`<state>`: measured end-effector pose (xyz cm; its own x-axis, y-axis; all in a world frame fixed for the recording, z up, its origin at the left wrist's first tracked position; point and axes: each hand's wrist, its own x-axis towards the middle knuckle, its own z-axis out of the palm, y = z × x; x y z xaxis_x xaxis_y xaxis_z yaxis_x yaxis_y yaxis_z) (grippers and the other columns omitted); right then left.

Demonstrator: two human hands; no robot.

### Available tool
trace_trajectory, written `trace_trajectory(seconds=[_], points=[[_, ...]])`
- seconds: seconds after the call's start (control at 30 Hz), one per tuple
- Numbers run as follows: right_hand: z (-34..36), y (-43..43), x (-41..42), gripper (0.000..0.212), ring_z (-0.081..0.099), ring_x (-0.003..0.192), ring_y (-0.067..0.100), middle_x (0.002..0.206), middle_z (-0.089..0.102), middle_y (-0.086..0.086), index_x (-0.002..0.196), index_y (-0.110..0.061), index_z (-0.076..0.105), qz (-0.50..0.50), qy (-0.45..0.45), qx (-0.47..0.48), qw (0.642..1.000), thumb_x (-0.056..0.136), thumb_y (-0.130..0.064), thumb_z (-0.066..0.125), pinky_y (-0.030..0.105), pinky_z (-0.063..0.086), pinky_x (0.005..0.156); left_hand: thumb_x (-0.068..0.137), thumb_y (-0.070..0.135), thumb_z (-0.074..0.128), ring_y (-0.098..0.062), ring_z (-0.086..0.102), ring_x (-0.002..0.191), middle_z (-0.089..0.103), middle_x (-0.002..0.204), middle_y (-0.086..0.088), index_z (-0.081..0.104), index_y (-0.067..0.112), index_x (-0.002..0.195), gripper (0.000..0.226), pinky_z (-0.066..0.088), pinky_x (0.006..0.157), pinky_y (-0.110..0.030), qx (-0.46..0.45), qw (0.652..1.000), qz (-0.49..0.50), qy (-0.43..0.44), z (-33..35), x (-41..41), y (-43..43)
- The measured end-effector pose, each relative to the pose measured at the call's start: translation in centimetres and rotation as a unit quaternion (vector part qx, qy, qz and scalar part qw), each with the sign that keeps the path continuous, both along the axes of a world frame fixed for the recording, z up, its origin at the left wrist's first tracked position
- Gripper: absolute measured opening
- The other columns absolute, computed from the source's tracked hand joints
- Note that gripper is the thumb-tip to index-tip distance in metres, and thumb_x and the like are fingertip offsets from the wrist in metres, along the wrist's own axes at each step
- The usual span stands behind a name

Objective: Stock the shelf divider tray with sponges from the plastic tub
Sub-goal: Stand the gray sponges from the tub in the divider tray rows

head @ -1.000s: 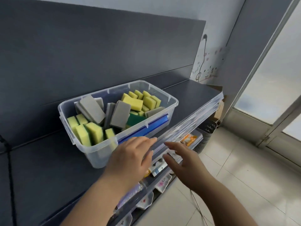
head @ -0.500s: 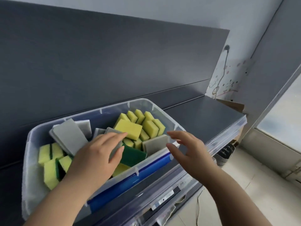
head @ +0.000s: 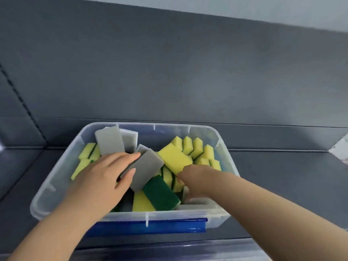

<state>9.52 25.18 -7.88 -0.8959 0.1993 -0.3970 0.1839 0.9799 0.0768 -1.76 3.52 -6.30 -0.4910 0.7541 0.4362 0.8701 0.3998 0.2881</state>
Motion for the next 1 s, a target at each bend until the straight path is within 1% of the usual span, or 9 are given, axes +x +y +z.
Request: trace_trajectory(seconds=[0.2, 0.33, 0.4, 0.47, 0.53, 0.67, 0.77, 0.87, 1.0], points=[[1.6, 0.5, 1.5, 0.034, 0.056, 0.08, 0.022, 0.095, 0.059, 0.002, 0.105, -0.017, 0.057, 0.099, 0.041, 0.051, 0.993, 0.08, -0.04, 0.062, 0.032, 0.046, 0.063, 0.086, 0.028, 0.061, -0.014, 0.062, 0.095, 0.064, 0.109, 0.009, 0.06, 0.028, 0.12, 0.034, 0.046, 0.063, -0.023, -0.027, 0.997, 0.065, 0.013, -0.2, 2.2, 0.7], [5.7, 2.9, 2.5, 0.028, 0.054, 0.081, 0.016, 0.095, 0.058, -0.013, 0.101, -0.031, 0.049, -0.004, 0.184, -0.093, 0.979, 0.077, -0.044, 0.056, 0.028, 0.043, 0.066, 0.088, 0.035, 0.053, -0.006, 0.056, 0.097, 0.057, 0.118, 0.017, 0.051, 0.037, 0.128, 0.04, 0.038, 0.064, -0.015, -0.06, 0.995, 0.08, -0.007, 0.0, 2.6, 1.6], [7.5, 4.5, 3.1, 0.022, 0.059, 0.073, 0.011, 0.089, 0.058, -0.015, 0.096, -0.032, 0.05, -0.085, 0.281, -0.263, 0.919, 0.078, -0.036, 0.062, 0.022, 0.046, 0.06, 0.09, 0.039, 0.047, -0.001, 0.051, 0.094, 0.051, 0.121, 0.024, 0.046, 0.043, 0.129, 0.039, 0.041, 0.069, -0.017, -0.052, 0.993, 0.08, -0.064, 0.0, 2.3, 2.2], [8.3, 5.8, 3.7, 0.02, 0.063, 0.068, 0.011, 0.088, 0.061, -0.002, 0.1, -0.027, 0.053, -0.147, 0.354, -0.457, 0.802, 0.084, -0.021, 0.063, 0.023, 0.05, 0.053, 0.091, 0.037, 0.05, 0.006, 0.05, 0.095, 0.052, 0.116, 0.029, 0.047, 0.045, 0.125, 0.036, 0.039, 0.075, -0.009, -0.013, 0.984, 0.057, -0.17, 0.4, 2.2, 3.3], [8.2, 6.2, 4.2, 0.024, 0.066, 0.072, 0.017, 0.09, 0.063, 0.008, 0.11, -0.018, 0.052, -0.186, 0.355, -0.592, 0.699, 0.088, -0.011, 0.058, 0.027, 0.054, 0.057, 0.09, 0.036, 0.053, 0.018, 0.047, 0.098, 0.056, 0.108, 0.029, 0.048, 0.047, 0.122, 0.034, 0.038, 0.073, -0.002, 0.02, 0.963, 0.019, -0.267, 0.9, 2.5, 4.7], [6.8, 5.6, 4.1, 0.025, 0.068, 0.078, 0.023, 0.097, 0.063, 0.014, 0.116, -0.007, 0.052, -0.224, 0.323, -0.678, 0.621, 0.091, -0.004, 0.05, 0.027, 0.054, 0.066, 0.087, 0.043, 0.055, 0.021, 0.05, 0.097, 0.059, 0.104, 0.035, 0.048, 0.052, 0.112, 0.027, 0.04, 0.074, -0.008, 0.049, 0.936, -0.035, -0.346, 2.0, 2.7, 6.9], [6.2, 5.3, 3.8, 0.02, 0.068, 0.081, 0.024, 0.097, 0.065, 0.016, 0.11, -0.007, 0.055, -0.233, 0.318, -0.692, 0.605, 0.091, -0.004, 0.052, 0.027, 0.054, 0.069, 0.088, 0.034, 0.058, 0.007, 0.059, 0.1, 0.063, 0.108, 0.027, 0.05, 0.047, 0.114, 0.03, 0.051, 0.083, -0.024, 0.14, 0.896, -0.056, -0.418, 2.7, 2.5, 7.4], [5.9, 5.0, 3.6, 0.022, 0.067, 0.083, 0.022, 0.091, 0.068, 0.009, 0.11, -0.013, 0.057, -0.218, 0.298, -0.689, 0.624, 0.088, -0.01, 0.058, 0.029, 0.054, 0.073, 0.09, 0.025, 0.058, -0.008, 0.066, 0.095, 0.068, 0.106, 0.013, 0.052, 0.038, 0.116, 0.03, 0.055, 0.079, -0.029, 0.199, 0.856, -0.059, -0.474, 3.4, 2.3, 7.1], [5.9, 4.2, 2.6, 0.034, 0.066, 0.088, 0.012, 0.094, 0.071, -0.004, 0.116, -0.023, 0.055, -0.203, 0.32, -0.666, 0.642, 0.083, -0.018, 0.065, 0.026, 0.053, 0.075, 0.093, 0.016, 0.053, -0.003, 0.066, 0.08, 0.07, 0.093, 0.006, 0.054, 0.031, 0.117, 0.029, 0.052, 0.067, -0.017, 0.17, 0.878, -0.061, -0.444, 4.3, 2.2, 6.3]])
